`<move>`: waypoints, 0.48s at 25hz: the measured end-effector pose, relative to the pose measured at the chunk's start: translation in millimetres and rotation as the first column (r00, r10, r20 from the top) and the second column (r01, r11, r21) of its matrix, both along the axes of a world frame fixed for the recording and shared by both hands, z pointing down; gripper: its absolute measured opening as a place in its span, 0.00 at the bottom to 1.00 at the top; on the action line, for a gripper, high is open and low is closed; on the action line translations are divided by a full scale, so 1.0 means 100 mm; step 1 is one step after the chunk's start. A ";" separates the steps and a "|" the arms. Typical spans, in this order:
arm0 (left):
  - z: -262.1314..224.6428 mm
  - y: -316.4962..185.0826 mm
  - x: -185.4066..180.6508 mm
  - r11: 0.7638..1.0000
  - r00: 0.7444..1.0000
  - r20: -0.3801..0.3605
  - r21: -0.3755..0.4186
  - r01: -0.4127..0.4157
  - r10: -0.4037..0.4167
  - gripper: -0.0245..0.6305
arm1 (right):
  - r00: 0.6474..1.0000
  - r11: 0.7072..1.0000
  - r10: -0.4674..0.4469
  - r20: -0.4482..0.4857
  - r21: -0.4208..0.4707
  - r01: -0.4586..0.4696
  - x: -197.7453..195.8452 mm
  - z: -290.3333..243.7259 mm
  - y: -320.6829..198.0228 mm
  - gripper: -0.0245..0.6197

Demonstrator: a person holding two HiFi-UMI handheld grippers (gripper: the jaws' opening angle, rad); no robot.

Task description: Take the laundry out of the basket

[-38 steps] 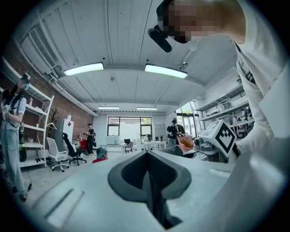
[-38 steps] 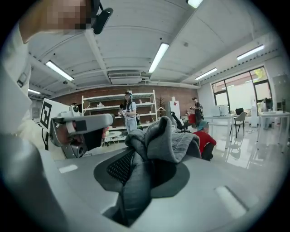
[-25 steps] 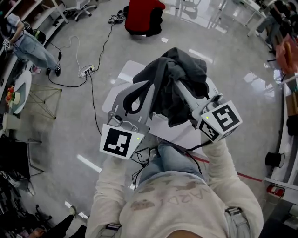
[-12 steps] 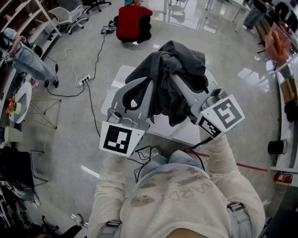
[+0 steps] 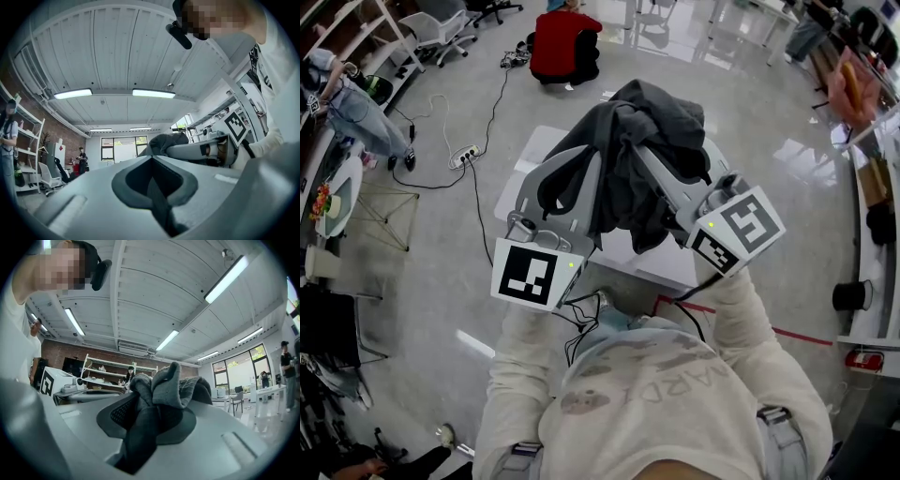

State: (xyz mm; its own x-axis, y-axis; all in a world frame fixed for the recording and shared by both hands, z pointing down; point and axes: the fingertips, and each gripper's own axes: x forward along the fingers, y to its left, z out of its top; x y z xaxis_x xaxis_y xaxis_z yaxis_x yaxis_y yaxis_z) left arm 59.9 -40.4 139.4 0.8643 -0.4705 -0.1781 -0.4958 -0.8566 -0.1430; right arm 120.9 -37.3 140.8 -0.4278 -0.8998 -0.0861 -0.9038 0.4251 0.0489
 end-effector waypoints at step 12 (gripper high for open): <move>-0.07 0.34 0.07 0.999 0.999 0.013 -0.011 0.035 -0.035 0.04 | 1.000 1.000 -0.022 -0.004 0.008 0.022 0.09 0.06 0.27 0.24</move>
